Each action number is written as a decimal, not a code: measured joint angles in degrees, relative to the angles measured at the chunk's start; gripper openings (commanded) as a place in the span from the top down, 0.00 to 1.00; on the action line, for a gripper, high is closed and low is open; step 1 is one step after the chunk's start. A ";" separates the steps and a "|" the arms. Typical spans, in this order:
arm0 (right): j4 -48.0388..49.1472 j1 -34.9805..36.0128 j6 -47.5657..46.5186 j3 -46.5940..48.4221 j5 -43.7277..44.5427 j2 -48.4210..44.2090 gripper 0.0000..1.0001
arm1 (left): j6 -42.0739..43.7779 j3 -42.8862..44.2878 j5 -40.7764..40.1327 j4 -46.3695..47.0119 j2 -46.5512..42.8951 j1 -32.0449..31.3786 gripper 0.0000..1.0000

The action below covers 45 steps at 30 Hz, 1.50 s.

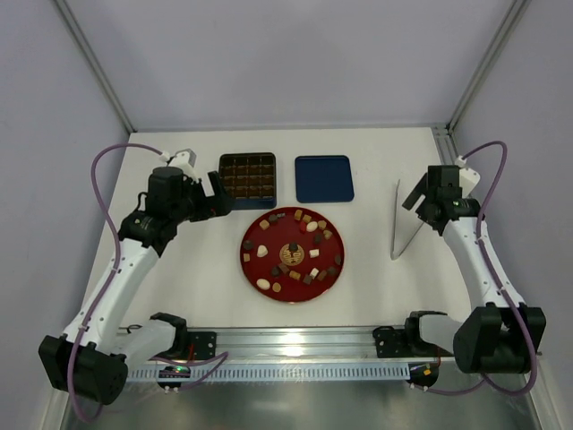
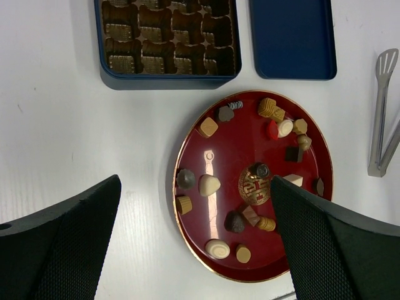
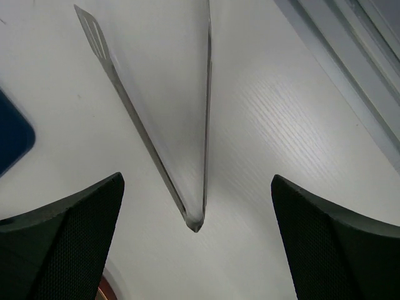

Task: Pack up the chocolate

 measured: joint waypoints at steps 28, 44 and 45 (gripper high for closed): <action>14.78 -0.24 -4.31 -4.98 -8.31 25.24 0.04 | -0.76 -0.79 2.69 0.02 -0.70 0.00 0.00; 16.22 0.90 -9.27 2.99 -9.14 34.40 0.31 | -0.74 -0.79 2.91 0.02 0.39 0.00 0.00; 16.37 0.96 -9.44 3.93 -9.27 35.21 0.29 | -0.74 -0.79 2.91 0.02 0.46 0.00 0.00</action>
